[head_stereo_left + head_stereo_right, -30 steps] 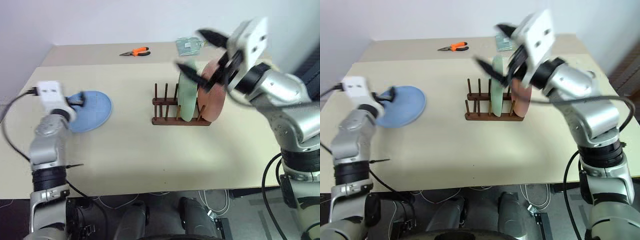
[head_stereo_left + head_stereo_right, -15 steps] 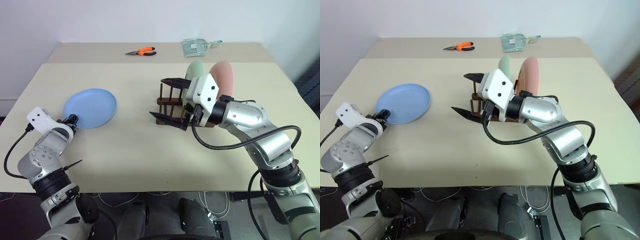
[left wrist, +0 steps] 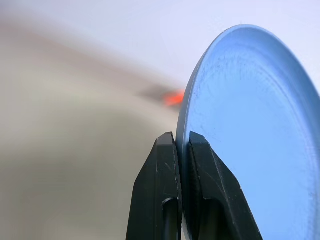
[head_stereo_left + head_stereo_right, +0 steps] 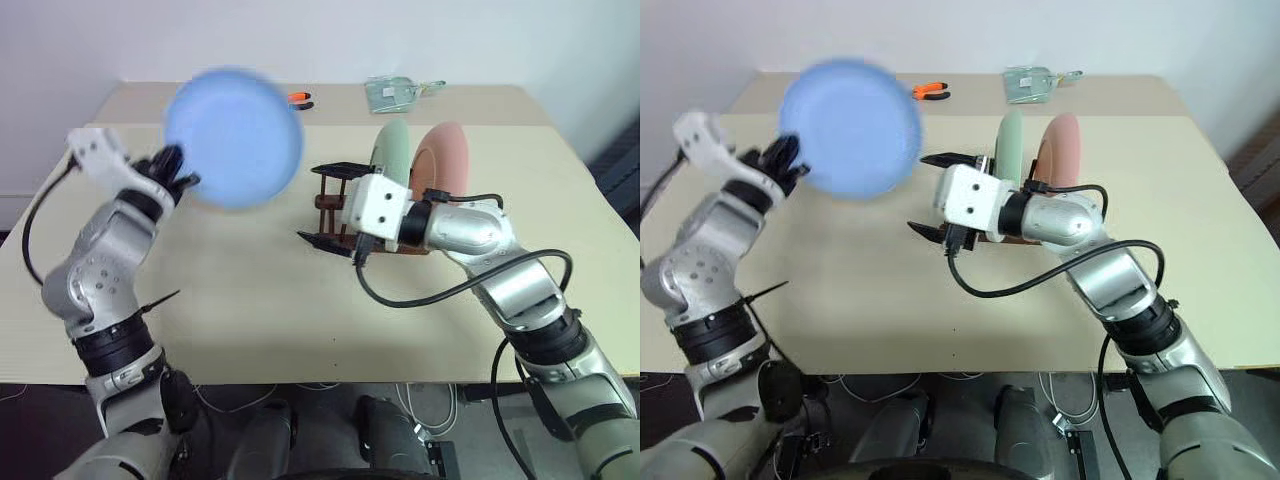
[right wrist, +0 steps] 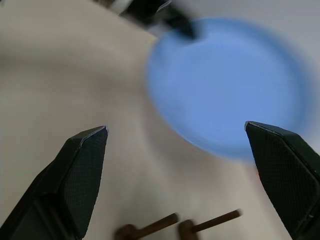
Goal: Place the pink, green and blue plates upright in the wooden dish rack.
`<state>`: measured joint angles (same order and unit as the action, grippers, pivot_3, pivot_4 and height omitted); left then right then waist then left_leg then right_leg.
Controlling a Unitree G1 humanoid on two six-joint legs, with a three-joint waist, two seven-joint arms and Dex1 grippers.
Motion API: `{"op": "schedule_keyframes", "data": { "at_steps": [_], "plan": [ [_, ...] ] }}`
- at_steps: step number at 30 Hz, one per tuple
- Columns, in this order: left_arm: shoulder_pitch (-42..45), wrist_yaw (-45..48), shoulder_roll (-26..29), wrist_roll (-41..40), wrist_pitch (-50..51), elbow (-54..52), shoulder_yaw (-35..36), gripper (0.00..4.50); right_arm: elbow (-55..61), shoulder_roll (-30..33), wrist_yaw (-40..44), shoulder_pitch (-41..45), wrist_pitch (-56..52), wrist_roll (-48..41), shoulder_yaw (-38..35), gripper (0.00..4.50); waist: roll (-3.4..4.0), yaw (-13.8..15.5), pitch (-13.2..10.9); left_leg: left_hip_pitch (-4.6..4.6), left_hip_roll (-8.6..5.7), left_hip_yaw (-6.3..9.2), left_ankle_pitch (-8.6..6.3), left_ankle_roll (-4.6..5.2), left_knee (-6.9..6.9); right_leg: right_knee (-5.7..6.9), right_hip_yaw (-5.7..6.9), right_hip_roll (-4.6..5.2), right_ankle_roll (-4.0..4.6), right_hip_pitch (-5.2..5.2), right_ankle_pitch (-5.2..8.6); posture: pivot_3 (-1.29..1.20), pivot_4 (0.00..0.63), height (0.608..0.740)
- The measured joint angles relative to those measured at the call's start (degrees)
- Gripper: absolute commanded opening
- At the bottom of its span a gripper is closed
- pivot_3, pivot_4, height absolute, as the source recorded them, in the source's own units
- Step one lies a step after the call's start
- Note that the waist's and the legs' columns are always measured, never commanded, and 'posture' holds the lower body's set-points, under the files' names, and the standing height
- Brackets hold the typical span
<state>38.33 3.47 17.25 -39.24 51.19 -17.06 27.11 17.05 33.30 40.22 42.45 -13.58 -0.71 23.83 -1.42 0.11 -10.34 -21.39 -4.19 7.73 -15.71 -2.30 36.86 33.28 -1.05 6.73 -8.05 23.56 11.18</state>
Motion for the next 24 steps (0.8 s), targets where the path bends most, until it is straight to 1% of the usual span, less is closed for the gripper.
{"op": "schedule_keyframes", "data": {
  "at_steps": [3, 4, 6, 7, 10, 12, 13, 15, 16, 18, 19, 20, 21, 24],
  "plan": [
    [1.42, -0.61, 0.54, -1.55, 2.15, -1.59, -2.00, 0.02, -5.69, -0.78, -1.06, 2.81, 5.57, 7.48, 2.30, 4.50, 0.01, -1.02, 0.00, 0.03, 0.01, 0.00, 0.05, -0.07, -0.09, 0.04, -0.02, -0.01, 0.00, 0.06, 0.00, 0.00, 0.150, 0.740],
    [1.80, -1.31, 0.55, -2.07, 3.40, -1.61, -2.47, 0.00, -8.40, -0.90, -1.72, 4.14, 7.76, 10.45, 3.17, 4.25, 0.00, -1.15, -0.01, 0.02, 0.02, 0.00, 0.07, -0.10, -0.12, 0.06, -0.02, -0.03, 0.00, 0.10, 0.00, 0.00, 0.150, 0.740],
    [2.63, -2.56, 0.49, -3.77, 5.68, -1.95, -3.14, 0.00, -13.75, -1.72, -3.11, 6.66, 11.42, 15.34, 4.30, 3.60, -0.01, -1.14, -0.01, 0.00, 0.02, 0.03, 0.11, -0.15, -0.19, 0.06, -0.02, -0.03, 0.01, 0.13, 0.00, 0.00, 0.150, 0.740],
    [2.94, -3.00, 0.49, -4.56, 6.35, -2.33, -3.20, 0.00, -15.56, -2.26, -3.64, 7.44, 12.84, 16.92, 4.53, 3.13, -0.01, -1.11, -0.01, 0.00, 0.02, 0.03, 0.11, -0.16, -0.21, 0.05, -0.02, -0.03, 0.02, 0.14, 0.00, 0.00, 0.150, 0.740],
    [3.08, -4.45, 0.49, -6.54, 7.86, -3.30, -3.21, 0.00, -18.15, -3.29, -4.30, 7.85, 16.51, 20.27, 4.61, 1.51, -0.01, -0.96, -0.01, 0.00, 0.02, 0.03, 0.29, -0.47, -0.31, 0.00, -0.04, -0.03, 0.02, 0.14, -0.01, 0.00, 0.150, 0.740],
    [3.07, -5.79, 0.51, -6.65, 8.29, -3.29, -2.77, 0.00, -18.86, -3.60, -4.35, 7.85, 18.21, 21.76, 4.60, 0.46, -0.02, -0.92, -0.02, 0.00, 0.01, 0.04, 0.32, -0.51, -0.34, 0.00, -0.04, -0.03, 0.02, 0.15, -0.01, 0.00, 0.150, 0.740],
    [3.07, -6.28, 0.53, -6.83, 8.32, -3.28, -2.38, 0.34, -18.89, -3.66, -4.38, 7.85, 19.02, 22.40, 4.57, 0.01, -0.03, -0.92, -0.02, 0.01, 0.01, 0.04, 0.32, -0.51, -0.36, 0.00, -0.04, -0.03, 0.02, 0.15, -0.01, 0.00, 0.150, 0.740],
    [3.07, -6.99, -0.02, -7.81, 8.00, -3.27, -1.05, 1.06, -18.84, -4.32, -4.39, 7.82, 20.41, 22.96, 4.54, 0.00, -0.03, -0.92, -0.01, 0.03, 0.01, 0.06, 0.33, -0.53, -0.40, 0.00, -0.04, -0.03, 0.03, 0.15, -0.01, 0.00, 0.150, 0.740],
    [3.23, -7.64, -0.93, -8.89, 7.28, -2.99, -0.25, 1.57, -18.88, -4.76, -4.39, 7.70, 20.40, 23.01, 4.39, 0.00, -0.04, -0.91, -0.01, 0.04, 0.01, 0.07, 0.34, -0.54, -0.41, 0.00, -0.04, -0.03, 0.03, 0.14, -0.01, 0.00, 0.150, 0.740],
    [5.23, -9.77, -3.66, -11.52, 2.84, -1.04, 4.15, 2.56, -18.85, -5.40, -4.40, 6.81, 20.34, 22.90, 4.02, 0.00, -0.12, -0.76, -0.06, 0.02, 0.03, 0.11, 0.37, -0.58, -0.41, -0.01, -0.01, -0.05, 0.08, 0.16, -0.04, 0.00, 0.150, 0.740],
    [6.76, -10.94, -3.98, -12.10, -0.40, 0.38, 6.84, 2.56, -18.63, -6.05, -4.38, 6.08, 20.09, 22.26, 3.58, 0.00, -0.16, -0.76, -0.05, 0.02, 0.03, 0.12, 0.39, -0.62, -0.46, -0.02, -0.01, -0.06, 0.09, 0.16, -0.05, 0.00, 0.150, 0.740],
    [8.08, -11.96, -3.00, -11.69, -3.96, 1.77, 9.30, 2.56, -17.85, -7.34, -4.37, 4.70, 19.28, 20.74, 2.24, 0.00, -0.18, -0.97, -0.04, 0.07, 0.04, 0.09, 0.41, -0.65, -0.57, -0.04, -0.03, -0.07, 0.10, 0.18, -0.06, 0.00, 0.150, 0.740],
    [8.17, -12.11, -1.06, -10.31, -6.68, 2.64, 10.32, 2.56, -16.91, -8.33, -4.33, 3.76, 17.95, 19.00, 1.13, 0.00, -0.16, -1.20, -0.03, 0.13, 0.04, 0.02, 0.43, -0.68, -0.69, -0.04, -0.11, -0.07, 0.11, 0.22, -0.06, 0.00, 0.150, 0.740],
    [4.56, -10.17, 4.28, -4.67, -12.76, 4.54, 9.86, 2.56, -14.16, -11.49, -4.22, 2.81, 12.87, 13.22, -3.40, 0.00, -0.16, -1.07, -0.02, 0.10, 0.05, 0.05, 0.46, -0.72, -0.74, 0.02, -0.12, -0.10, 0.13, 0.32, -0.07, 0.00, 0.150, 0.740]
  ]
}}
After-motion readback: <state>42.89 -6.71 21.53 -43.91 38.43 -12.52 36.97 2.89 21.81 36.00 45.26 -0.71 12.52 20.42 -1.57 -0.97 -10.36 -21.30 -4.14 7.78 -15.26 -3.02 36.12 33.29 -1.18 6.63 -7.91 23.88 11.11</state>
